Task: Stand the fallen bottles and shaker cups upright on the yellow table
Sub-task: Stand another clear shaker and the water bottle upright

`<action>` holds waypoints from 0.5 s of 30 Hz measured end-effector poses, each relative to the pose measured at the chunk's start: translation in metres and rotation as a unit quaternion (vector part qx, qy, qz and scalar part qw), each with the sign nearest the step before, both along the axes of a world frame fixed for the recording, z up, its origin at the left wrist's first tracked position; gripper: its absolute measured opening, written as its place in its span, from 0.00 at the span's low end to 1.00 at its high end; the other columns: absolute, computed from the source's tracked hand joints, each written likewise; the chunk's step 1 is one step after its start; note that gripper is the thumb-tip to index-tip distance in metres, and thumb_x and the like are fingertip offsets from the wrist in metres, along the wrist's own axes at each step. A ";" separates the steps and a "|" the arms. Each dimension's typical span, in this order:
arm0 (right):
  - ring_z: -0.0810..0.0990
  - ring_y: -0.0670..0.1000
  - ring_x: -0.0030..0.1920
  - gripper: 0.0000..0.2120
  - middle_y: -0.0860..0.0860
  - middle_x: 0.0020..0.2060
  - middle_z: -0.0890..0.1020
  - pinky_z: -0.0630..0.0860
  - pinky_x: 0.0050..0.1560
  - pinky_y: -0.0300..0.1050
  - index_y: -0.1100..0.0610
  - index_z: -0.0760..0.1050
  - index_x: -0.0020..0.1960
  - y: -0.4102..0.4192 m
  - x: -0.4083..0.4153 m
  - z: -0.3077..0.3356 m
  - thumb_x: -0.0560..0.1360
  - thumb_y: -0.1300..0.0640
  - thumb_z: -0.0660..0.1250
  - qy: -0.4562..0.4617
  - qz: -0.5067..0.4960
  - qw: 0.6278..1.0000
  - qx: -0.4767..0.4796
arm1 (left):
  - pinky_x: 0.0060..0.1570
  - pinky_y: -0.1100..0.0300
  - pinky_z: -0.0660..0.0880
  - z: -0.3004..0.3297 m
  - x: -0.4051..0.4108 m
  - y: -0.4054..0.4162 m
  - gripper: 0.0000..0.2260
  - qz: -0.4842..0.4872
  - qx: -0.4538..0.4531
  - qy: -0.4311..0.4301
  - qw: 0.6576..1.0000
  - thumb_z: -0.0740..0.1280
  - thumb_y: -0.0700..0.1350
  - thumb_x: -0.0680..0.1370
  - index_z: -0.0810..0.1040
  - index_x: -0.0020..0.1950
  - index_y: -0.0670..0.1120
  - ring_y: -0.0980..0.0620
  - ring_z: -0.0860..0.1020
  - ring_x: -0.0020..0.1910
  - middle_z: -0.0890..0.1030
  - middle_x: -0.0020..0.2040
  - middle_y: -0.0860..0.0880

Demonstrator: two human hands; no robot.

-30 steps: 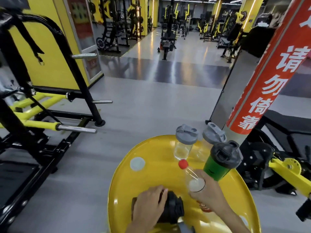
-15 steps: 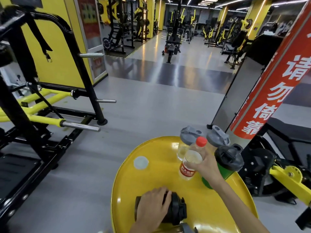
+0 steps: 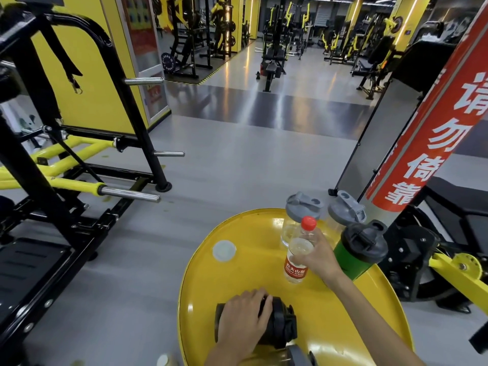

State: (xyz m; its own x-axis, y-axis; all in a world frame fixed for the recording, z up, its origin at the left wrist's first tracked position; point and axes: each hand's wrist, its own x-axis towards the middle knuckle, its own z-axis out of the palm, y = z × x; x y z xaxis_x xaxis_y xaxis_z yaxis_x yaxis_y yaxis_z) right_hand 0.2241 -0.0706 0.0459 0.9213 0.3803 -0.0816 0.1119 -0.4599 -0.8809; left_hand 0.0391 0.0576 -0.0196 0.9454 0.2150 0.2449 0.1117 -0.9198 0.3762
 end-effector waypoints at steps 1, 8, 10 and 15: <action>0.74 0.52 0.58 0.35 0.50 0.58 0.77 0.71 0.47 0.43 0.52 0.69 0.66 -0.001 0.000 0.000 0.63 0.67 0.79 -0.003 0.001 1.000 -0.005 | 0.29 0.64 0.65 0.001 0.000 0.000 0.17 -0.002 0.002 0.003 1.000 0.50 0.58 0.84 0.76 0.48 0.56 0.59 0.73 0.31 0.77 0.34 0.58; 0.73 0.50 0.59 0.33 0.49 0.58 0.76 0.70 0.47 0.37 0.48 0.66 0.63 -0.010 -0.009 -0.002 0.66 0.65 0.79 -0.006 0.006 1.000 -0.012 | 0.34 0.65 0.66 0.004 -0.005 -0.001 0.22 -0.012 0.001 0.024 1.000 0.44 0.61 0.84 0.76 0.51 0.57 0.59 0.74 0.35 0.78 0.39 0.59; 0.74 0.52 0.60 0.33 0.49 0.58 0.76 0.71 0.50 0.41 0.51 0.68 0.64 -0.011 -0.011 -0.004 0.66 0.64 0.79 -0.004 -0.001 1.000 -0.018 | 0.41 0.64 0.67 0.007 -0.007 -0.001 0.28 -0.029 -0.016 0.031 0.999 0.37 0.64 0.81 0.74 0.56 0.56 0.58 0.75 0.43 0.79 0.46 0.59; 0.75 0.52 0.61 0.34 0.49 0.58 0.76 0.74 0.53 0.42 0.54 0.67 0.68 -0.015 -0.023 -0.006 0.66 0.62 0.79 0.005 -0.021 1.000 -0.021 | 0.60 0.64 0.66 0.020 -0.010 0.007 0.24 -0.082 -0.143 0.108 0.980 0.47 0.68 0.81 0.65 0.71 0.58 0.62 0.71 0.61 0.74 0.64 0.61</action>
State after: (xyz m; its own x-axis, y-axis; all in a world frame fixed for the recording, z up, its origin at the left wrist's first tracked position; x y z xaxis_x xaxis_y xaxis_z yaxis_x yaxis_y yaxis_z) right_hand 0.2016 -0.0855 0.0397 0.9355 0.3371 -0.1056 0.0831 -0.5007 -0.8616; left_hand 0.0286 0.0650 0.0001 0.9961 0.0870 -0.0122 0.0766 -0.7924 0.6051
